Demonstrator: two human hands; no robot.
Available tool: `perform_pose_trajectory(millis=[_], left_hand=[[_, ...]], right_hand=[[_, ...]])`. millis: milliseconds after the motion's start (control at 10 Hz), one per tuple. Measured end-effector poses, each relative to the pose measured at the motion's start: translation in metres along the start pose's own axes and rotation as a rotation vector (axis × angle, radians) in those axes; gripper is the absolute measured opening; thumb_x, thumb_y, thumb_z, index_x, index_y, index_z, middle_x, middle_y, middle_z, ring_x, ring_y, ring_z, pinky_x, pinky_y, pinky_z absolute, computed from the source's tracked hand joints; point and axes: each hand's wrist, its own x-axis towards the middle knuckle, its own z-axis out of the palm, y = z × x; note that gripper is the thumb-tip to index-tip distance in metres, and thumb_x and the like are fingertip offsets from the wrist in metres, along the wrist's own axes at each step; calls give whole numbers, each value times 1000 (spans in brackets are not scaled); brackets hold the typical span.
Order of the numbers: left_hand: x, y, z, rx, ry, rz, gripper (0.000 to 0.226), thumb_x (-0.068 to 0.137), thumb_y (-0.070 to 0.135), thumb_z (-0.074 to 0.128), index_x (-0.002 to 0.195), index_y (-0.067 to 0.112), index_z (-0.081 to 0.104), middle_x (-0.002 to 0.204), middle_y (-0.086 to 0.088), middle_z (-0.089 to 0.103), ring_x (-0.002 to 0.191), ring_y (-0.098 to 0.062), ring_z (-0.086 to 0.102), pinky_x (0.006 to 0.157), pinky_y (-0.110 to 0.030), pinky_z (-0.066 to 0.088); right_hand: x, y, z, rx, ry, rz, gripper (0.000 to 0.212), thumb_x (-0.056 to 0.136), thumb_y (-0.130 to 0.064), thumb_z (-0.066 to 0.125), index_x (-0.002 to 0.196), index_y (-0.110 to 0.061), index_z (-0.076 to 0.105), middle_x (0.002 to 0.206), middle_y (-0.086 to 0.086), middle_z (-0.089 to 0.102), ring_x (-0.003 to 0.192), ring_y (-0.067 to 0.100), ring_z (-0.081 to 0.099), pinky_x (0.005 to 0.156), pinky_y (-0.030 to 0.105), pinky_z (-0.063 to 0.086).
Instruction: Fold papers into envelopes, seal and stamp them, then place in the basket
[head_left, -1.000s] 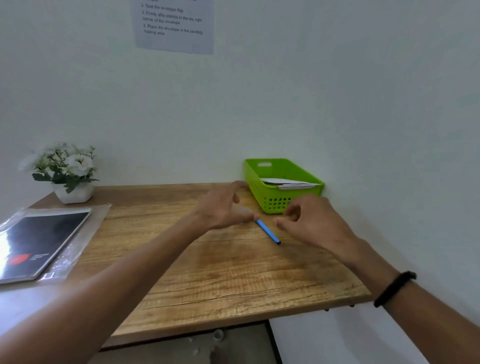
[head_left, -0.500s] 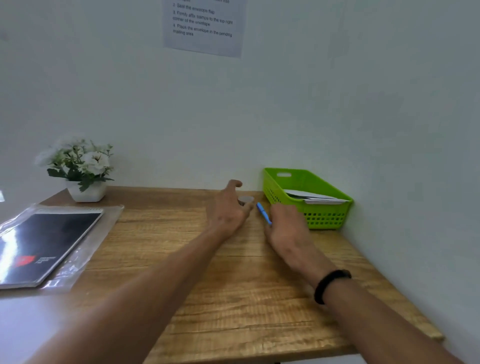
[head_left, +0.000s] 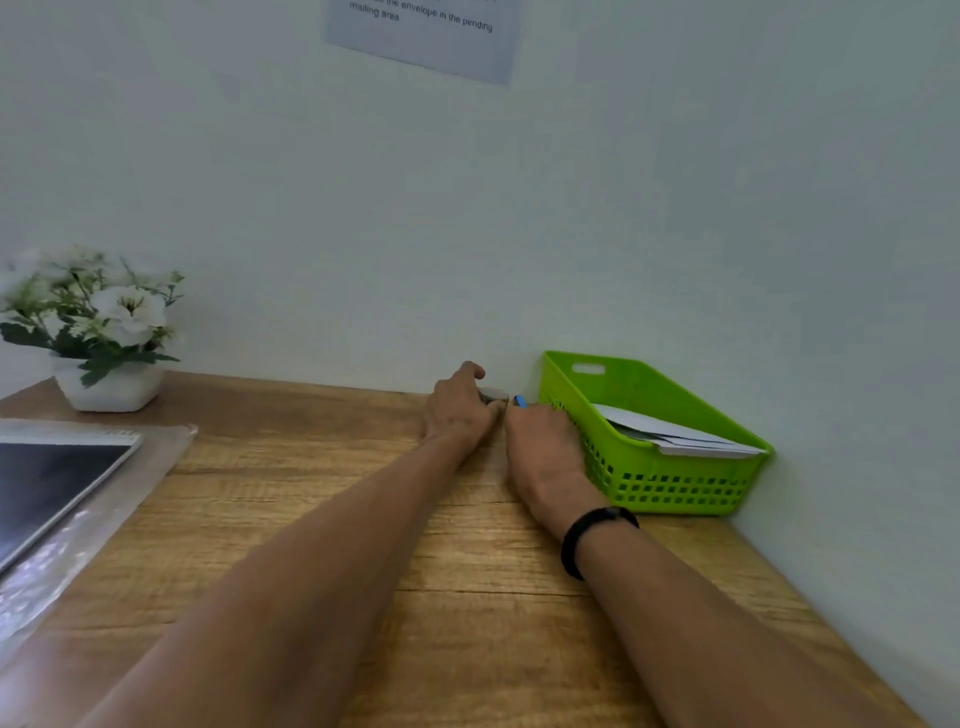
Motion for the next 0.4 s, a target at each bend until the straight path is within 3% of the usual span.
perform_pose_trajectory(millis=[100, 300, 400], left_hand=[[12, -1, 6, 39, -36, -2, 55, 91, 35, 71, 141, 24, 53, 129, -3, 71, 120, -27, 64, 100, -39, 54], [-1, -1, -4, -12, -62, -23, 81, 78, 43, 86, 146, 22, 48, 135, -12, 59, 122, -30, 60, 99, -35, 49], [-18, -2, -7, -18, -55, -39, 64, 83, 34, 84, 139, 21, 55, 136, -13, 53, 118, -29, 61, 96, -32, 49]], right_hand=[[8, -3, 6, -41, 10, 5, 30, 101, -1, 45, 123, -13, 61, 122, 11, 70, 115, 29, 67, 91, 38, 53], [0, -2, 15, -74, 26, 22, 29, 99, -4, 45, 119, -13, 64, 122, 16, 69, 115, 34, 63, 96, 41, 48], [-15, -4, 7, -105, 38, -8, 30, 101, -7, 44, 124, -12, 63, 128, 16, 65, 121, 34, 57, 103, 42, 42]])
